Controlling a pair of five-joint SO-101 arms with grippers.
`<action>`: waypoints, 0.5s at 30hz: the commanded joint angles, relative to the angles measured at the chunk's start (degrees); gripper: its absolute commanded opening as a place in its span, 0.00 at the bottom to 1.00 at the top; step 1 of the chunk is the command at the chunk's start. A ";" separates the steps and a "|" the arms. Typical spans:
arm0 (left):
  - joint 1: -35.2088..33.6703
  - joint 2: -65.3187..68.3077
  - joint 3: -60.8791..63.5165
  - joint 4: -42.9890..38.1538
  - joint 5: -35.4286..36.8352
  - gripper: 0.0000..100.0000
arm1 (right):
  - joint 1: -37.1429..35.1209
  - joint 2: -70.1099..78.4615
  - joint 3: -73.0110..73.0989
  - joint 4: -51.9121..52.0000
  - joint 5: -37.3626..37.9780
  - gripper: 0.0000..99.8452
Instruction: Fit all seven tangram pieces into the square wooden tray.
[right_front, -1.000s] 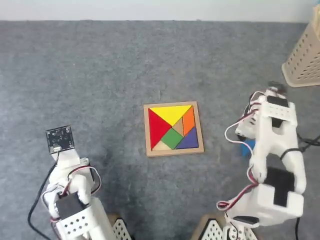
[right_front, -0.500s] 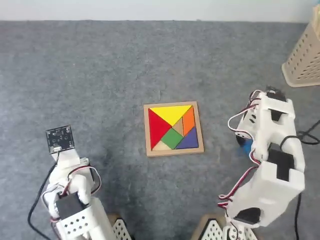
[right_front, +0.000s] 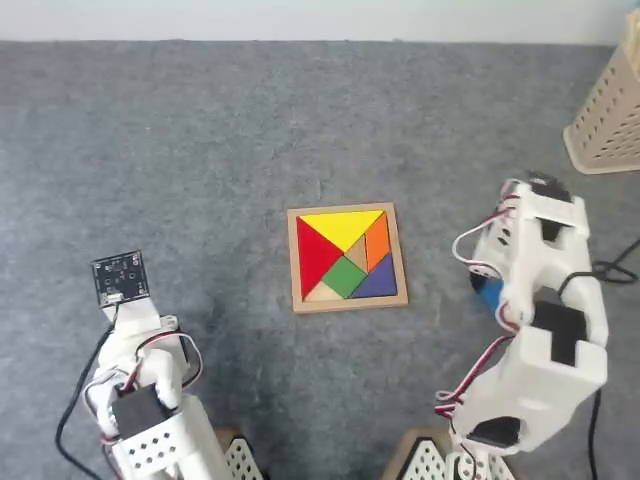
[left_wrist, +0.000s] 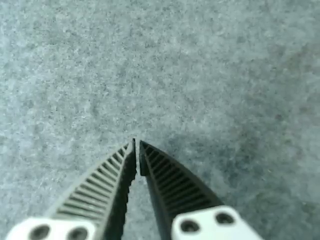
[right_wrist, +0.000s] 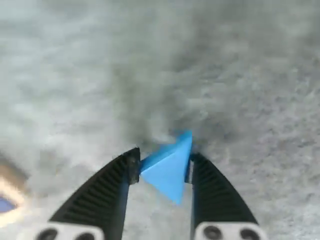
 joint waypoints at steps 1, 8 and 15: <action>0.18 -0.18 -0.48 0.18 0.53 0.01 | -6.11 -11.21 -2.02 3.65 1.14 0.08; 0.18 -0.18 -0.48 0.18 0.53 0.01 | -22.55 -22.11 -2.11 5.93 5.10 0.08; 0.18 -0.18 -0.48 0.18 0.53 0.01 | -32.48 -22.02 -4.75 4.62 12.22 0.08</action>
